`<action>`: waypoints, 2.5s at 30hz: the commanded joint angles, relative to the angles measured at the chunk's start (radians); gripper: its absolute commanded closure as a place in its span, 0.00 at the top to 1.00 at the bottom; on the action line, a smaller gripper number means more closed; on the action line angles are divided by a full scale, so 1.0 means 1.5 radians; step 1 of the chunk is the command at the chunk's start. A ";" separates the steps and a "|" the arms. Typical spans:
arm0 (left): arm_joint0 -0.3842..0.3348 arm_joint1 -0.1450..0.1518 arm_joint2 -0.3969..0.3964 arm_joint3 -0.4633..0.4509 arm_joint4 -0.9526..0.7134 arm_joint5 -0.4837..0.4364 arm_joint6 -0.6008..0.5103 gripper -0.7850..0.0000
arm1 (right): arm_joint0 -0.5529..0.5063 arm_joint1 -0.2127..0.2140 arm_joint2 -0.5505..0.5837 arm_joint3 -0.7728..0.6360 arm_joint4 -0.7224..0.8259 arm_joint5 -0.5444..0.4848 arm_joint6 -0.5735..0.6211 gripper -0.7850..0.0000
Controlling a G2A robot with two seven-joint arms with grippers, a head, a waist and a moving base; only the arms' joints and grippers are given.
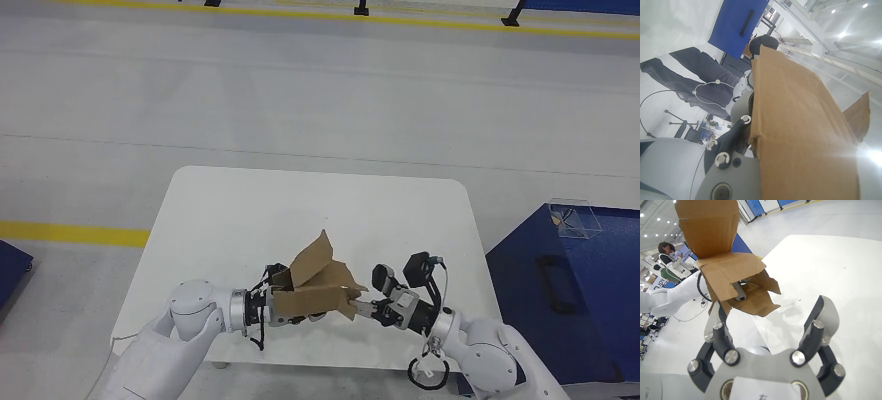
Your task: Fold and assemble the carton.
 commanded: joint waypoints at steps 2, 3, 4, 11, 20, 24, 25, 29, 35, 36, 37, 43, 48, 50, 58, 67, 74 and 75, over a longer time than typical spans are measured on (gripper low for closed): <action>0.002 0.000 0.001 -0.004 0.001 -0.001 0.002 0.00 | 0.000 -0.001 -0.006 -0.002 -0.003 0.001 -0.001 1.00; 0.002 0.000 0.002 -0.005 0.002 -0.001 0.002 0.00 | 0.001 -0.001 -0.008 -0.002 -0.004 0.003 -0.003 1.00; 0.002 0.000 0.003 -0.007 0.002 -0.001 0.002 0.00 | 0.003 -0.002 -0.011 -0.001 -0.006 0.003 -0.003 1.00; 0.003 0.000 0.006 -0.011 0.002 -0.004 0.004 0.00 | 0.008 -0.005 -0.020 0.007 -0.018 0.014 -0.017 1.00; 0.005 0.000 0.014 -0.016 0.017 -0.024 -0.007 0.00 | 0.011 -0.004 0.000 0.039 -0.017 0.030 -0.013 1.00; 0.003 0.000 0.022 -0.021 0.029 -0.027 -0.014 0.00 | 0.024 -0.005 0.004 0.059 -0.023 0.050 -0.028 1.00; 0.003 0.000 0.024 -0.021 0.032 -0.028 -0.013 0.00 | 0.026 -0.006 0.009 0.062 -0.018 0.050 -0.033 1.00; 0.003 0.000 0.030 -0.027 0.042 -0.032 -0.014 0.00 | 0.021 -0.004 0.038 0.054 0.012 0.052 -0.045 1.00; 0.004 0.000 0.039 -0.034 0.065 -0.045 -0.005 0.00 | 0.002 -0.002 0.054 0.026 0.039 0.033 -0.027 1.00; 0.004 0.000 0.041 -0.034 0.065 -0.044 -0.004 0.00 | 0.001 -0.003 0.050 0.023 0.033 0.033 -0.023 1.00; 0.004 0.000 0.042 -0.034 0.066 -0.043 -0.004 0.00 | 0.001 -0.003 0.043 0.021 0.029 0.033 -0.019 1.00; 0.002 -0.001 0.046 -0.033 0.067 -0.045 -0.003 0.00 | 0.021 -0.009 -0.005 0.034 -0.001 0.046 -0.017 1.00; 0.002 -0.001 0.047 -0.033 0.067 -0.053 -0.005 0.00 | 0.032 -0.012 -0.017 0.045 -0.006 0.048 -0.020 1.00; 0.003 -0.001 0.047 -0.032 0.068 -0.055 -0.005 0.00 | 0.034 -0.012 -0.016 0.048 -0.003 0.047 -0.018 1.00; 0.001 -0.002 0.054 -0.031 0.069 -0.055 -0.004 0.00 | 0.031 -0.014 -0.024 0.045 -0.005 0.043 -0.016 1.00; -0.002 -0.004 0.061 -0.029 0.074 -0.058 0.003 0.00 | 0.025 -0.013 -0.006 0.044 -0.004 0.041 -0.020 1.00; 0.002 -0.005 0.059 -0.032 0.070 -0.064 0.019 0.00 | 0.021 -0.012 0.003 0.041 -0.007 0.043 -0.016 1.00; 0.007 -0.006 0.056 -0.034 0.061 -0.071 0.034 0.00 | 0.020 -0.012 0.008 0.041 -0.007 0.045 -0.021 1.00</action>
